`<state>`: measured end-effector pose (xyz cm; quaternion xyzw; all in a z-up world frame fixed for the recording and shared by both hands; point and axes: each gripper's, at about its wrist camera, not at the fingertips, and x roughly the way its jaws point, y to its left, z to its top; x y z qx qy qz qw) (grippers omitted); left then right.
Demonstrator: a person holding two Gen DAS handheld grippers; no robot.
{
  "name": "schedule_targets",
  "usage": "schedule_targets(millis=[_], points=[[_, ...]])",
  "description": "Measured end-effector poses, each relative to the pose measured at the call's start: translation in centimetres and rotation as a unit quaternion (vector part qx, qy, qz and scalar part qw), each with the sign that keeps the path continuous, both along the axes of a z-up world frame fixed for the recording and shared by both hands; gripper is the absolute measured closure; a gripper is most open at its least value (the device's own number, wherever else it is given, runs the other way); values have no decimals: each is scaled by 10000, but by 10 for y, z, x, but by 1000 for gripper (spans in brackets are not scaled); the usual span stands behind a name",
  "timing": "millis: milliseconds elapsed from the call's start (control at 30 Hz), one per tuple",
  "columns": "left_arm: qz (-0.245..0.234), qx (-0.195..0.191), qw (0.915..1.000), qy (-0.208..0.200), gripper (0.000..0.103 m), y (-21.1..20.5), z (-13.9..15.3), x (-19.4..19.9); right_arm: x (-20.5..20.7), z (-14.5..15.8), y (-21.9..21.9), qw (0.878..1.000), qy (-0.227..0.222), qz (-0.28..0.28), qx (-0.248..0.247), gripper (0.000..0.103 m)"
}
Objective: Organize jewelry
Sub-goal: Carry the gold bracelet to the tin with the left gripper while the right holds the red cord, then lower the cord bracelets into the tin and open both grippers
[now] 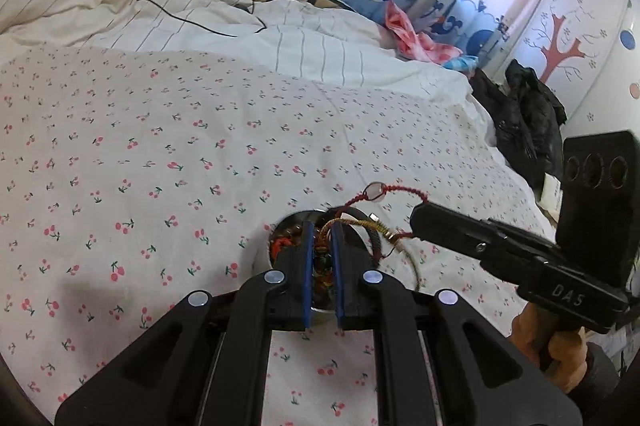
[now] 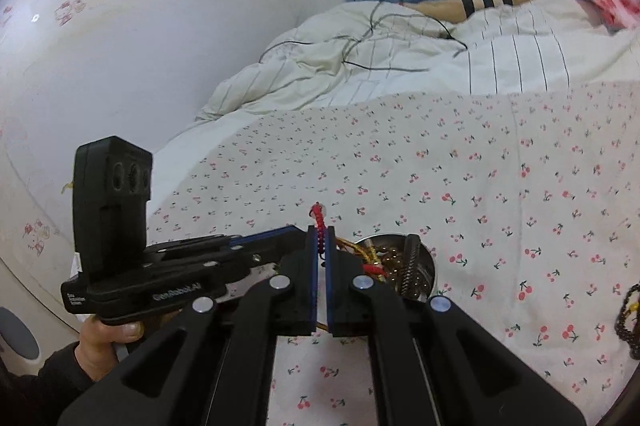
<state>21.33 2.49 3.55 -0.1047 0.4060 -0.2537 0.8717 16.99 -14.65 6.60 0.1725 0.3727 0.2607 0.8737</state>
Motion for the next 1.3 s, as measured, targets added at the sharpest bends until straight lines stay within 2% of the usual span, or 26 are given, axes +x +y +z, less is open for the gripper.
schedule_targets(millis=[267,400,500,533,600,700,867,1033,1133,1167,1200,1267,1300], points=[[150,-82,9997,200,95,-1,-20,17,20,-31,1,9989,461,-16,125,99],[183,-89,9995,240,95,-6,-28,20,18,-39,10,9985,522,4,-140,99],[198,-111,9991,369,95,-7,-35,23,17,-46,16,9969,588,-61,-522,99],[225,-181,9987,422,95,-4,-35,24,16,-47,15,9955,545,-203,-750,99],[382,-375,9973,504,94,8,-34,27,16,-47,11,9947,565,-299,-804,99],[494,-397,9951,758,92,22,-37,31,13,-37,-5,9942,303,-703,-755,99],[369,-474,9881,1417,86,28,-61,37,17,-32,-12,9948,355,-608,-737,99],[258,-451,9849,1649,70,24,-77,37,16,-38,11,9930,310,-316,-1091,99],[191,-460,9865,1559,67,26,-74,34,15,-42,22,9904,265,-206,-1337,99],[154,-541,9875,1471,65,28,-71,33,15,-44,23,9899,284,-186,-1380,99],[154,-544,9888,1384,58,30,-70,32,16,-46,24,9897,350,-145,-1378,99],[171,-618,9886,1362,50,34,-73,33,17,-54,27,9877,517,-40,-1474,95],[151,-763,9866,1433,47,34,-78,35,17,-56,28,9874,531,-9,-1493,86]])
